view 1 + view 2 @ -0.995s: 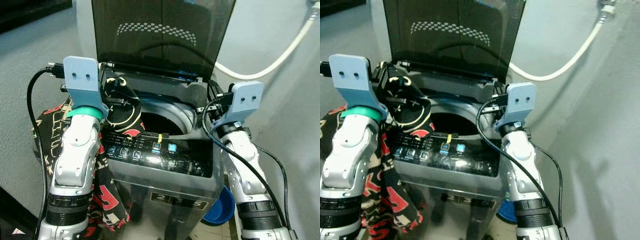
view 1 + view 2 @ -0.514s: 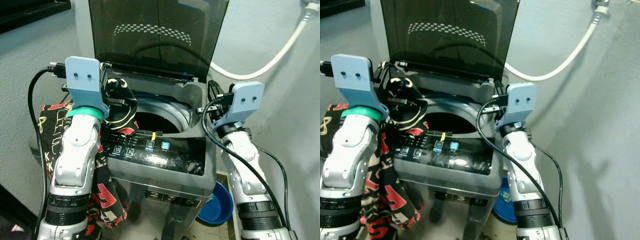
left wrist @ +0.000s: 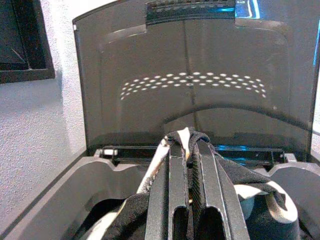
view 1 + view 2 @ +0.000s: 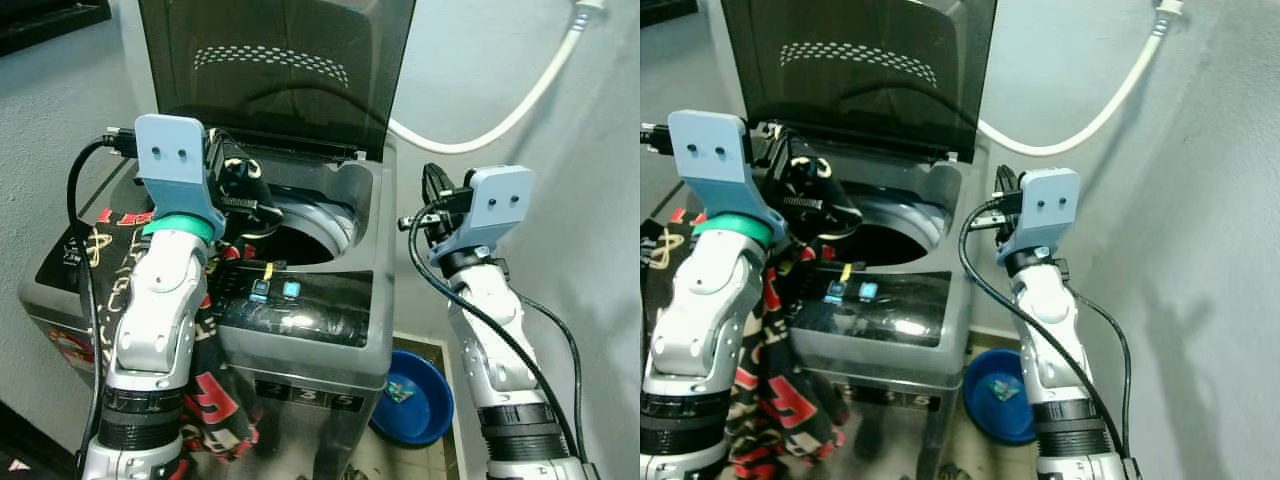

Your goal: Clothes washing

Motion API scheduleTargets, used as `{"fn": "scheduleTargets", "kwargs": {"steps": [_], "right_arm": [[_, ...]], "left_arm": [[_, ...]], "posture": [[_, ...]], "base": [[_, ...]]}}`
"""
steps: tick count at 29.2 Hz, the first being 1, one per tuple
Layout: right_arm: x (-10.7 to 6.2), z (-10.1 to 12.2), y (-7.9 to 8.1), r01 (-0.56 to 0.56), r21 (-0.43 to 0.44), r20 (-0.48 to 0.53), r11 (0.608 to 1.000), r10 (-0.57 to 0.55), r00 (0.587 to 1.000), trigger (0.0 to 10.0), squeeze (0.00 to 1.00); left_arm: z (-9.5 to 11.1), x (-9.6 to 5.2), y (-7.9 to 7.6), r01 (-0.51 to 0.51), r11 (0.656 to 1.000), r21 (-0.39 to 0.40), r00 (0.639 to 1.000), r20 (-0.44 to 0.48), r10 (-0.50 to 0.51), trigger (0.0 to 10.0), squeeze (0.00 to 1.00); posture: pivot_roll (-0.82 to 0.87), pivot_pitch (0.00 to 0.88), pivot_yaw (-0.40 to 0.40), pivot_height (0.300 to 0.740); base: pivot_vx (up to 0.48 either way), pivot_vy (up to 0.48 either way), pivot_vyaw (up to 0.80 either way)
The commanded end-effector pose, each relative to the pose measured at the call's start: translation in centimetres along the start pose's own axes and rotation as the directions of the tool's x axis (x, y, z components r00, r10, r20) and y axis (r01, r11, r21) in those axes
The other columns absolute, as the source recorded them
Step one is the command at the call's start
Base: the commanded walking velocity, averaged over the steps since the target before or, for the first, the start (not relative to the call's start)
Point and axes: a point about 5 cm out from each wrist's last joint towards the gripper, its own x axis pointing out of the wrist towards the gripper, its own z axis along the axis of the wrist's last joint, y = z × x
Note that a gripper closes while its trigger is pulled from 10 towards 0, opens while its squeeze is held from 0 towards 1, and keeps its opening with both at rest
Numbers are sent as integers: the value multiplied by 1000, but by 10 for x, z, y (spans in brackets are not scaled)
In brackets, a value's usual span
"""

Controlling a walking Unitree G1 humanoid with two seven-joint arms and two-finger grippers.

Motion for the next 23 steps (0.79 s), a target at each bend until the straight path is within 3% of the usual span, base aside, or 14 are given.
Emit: {"fn": "scheduleTargets", "kwargs": {"steps": [1, 6, 14, 21, 23], "right_arm": [[0, -2, 3, -6, 5, -4, 1000, 6, 1000, 10000, 0], [1, -2, 2, -7, 1, -4, 1000, 7, 1000, 10000, 0], [0, -2, 2, -2, -5, -5, 1000, 2, 1000, 10000, 0], [0, -2, 1, 0, -8, -3, 1000, 0, 1000, 10000, 0], [0, -2, 1, 1, -8, -3, 1000, -1, 1000, 10000, 0]], "left_arm": [[6, 1, 2, -5, 1000, 5, 1000, 28, 5, 10000, 0], [5, 1, 2, -5, 1000, 7, 1000, 25, 5, 10000, 0], [1, 3, 2, -9, 1000, 1, 1000, -5, 9, 10000, 0], [-1, 3, 2, -6, 1000, -2, 1000, -17, 6, 10000, 0], [-1, 3, 2, -3, 1000, 14, 1000, -16, 3, 10000, 0]], "posture": [[122, 0, 4, 740], [121, 0, 5, 740], [115, 0, 10, 740], [114, 0, 11, 740], [114, 0, 12, 740]], "base": [[0, 480, 0], [0, 480, 0], [0, 0, 0], [0, 480, 0], [0, 0, 0]]}}
